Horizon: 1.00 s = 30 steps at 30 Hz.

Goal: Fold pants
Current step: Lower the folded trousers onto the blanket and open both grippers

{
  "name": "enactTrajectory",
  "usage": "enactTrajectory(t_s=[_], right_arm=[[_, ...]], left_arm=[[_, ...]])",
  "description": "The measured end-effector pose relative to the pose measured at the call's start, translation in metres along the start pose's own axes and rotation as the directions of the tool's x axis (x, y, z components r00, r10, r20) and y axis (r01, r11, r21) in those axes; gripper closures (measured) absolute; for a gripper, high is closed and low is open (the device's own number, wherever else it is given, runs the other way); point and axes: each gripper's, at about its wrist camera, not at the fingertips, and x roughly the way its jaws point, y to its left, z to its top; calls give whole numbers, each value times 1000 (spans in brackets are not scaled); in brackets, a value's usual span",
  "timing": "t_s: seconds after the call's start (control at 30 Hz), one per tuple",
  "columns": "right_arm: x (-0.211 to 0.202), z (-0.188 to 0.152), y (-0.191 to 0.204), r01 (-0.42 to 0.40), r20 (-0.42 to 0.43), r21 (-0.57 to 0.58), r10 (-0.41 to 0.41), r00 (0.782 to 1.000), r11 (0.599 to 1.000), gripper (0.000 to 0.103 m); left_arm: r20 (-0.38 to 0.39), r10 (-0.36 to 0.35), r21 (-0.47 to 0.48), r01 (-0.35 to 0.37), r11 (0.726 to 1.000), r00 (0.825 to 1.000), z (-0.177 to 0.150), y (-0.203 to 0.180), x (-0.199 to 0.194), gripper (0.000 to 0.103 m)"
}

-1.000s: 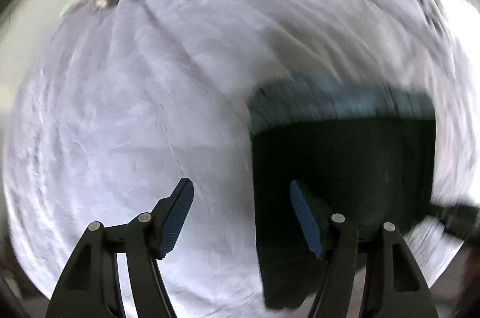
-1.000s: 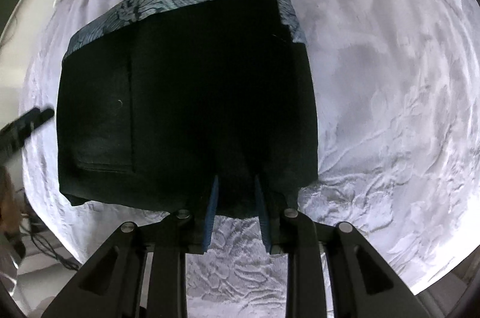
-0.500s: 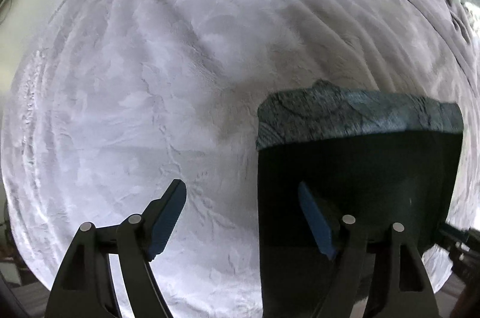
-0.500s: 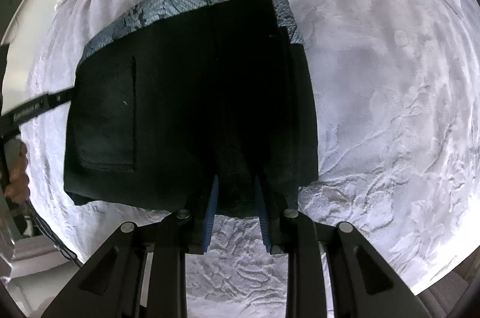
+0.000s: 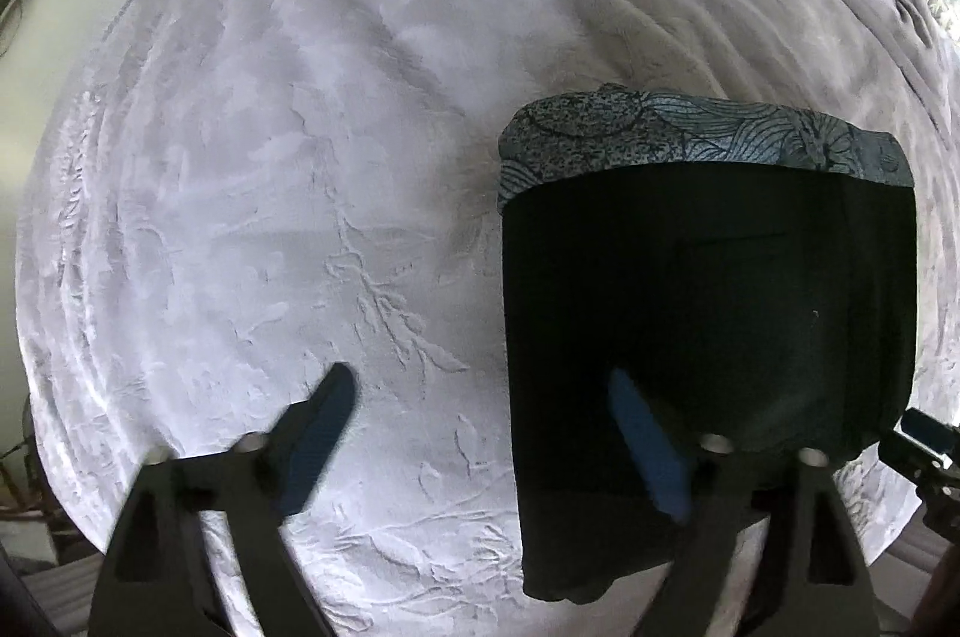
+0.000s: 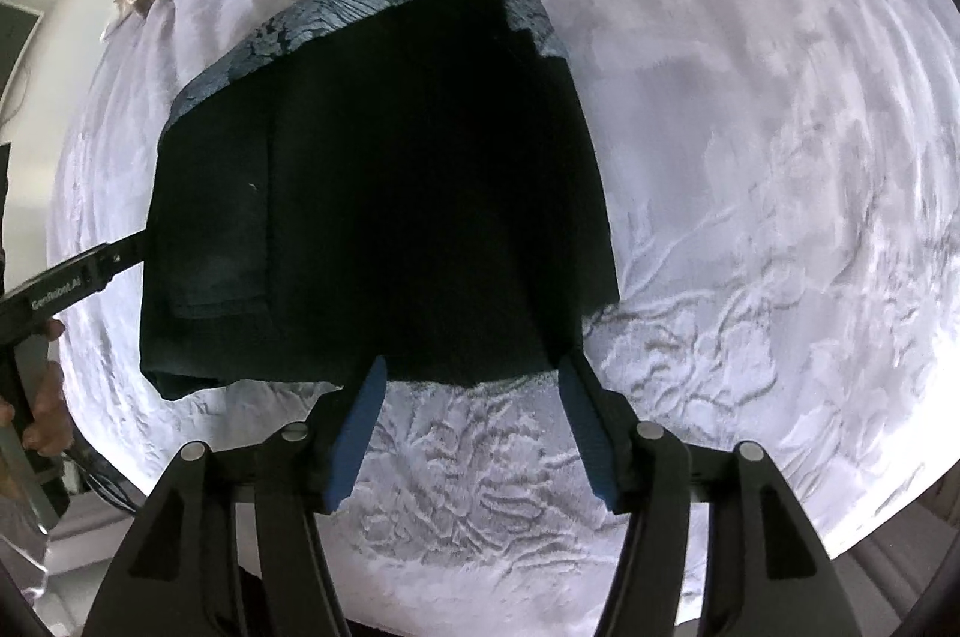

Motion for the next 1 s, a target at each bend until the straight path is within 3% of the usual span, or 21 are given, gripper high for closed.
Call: enactTrajectory(t_s=[0.23, 0.6, 0.8, 1.0], right_arm=[[5, -8, -3, -4, -18, 17, 5, 1000, 1000, 39], [6, -6, -1, -12, -11, 33, 12, 1000, 999, 25], [6, -6, -10, -16, 4, 37, 16, 1000, 999, 16], [5, -5, -23, -33, 14, 66, 33, 999, 997, 15]], left_arm=[[-11, -14, 28, 14, 1000, 1000, -14, -10, -2, 5], [-72, -95, 37, 97, 995, 993, -35, -31, 5, 1], [-86, -103, 40, 107, 993, 991, -37, -41, 9, 1], [-94, -111, 44, 116, 992, 989, -35, -47, 13, 1]])
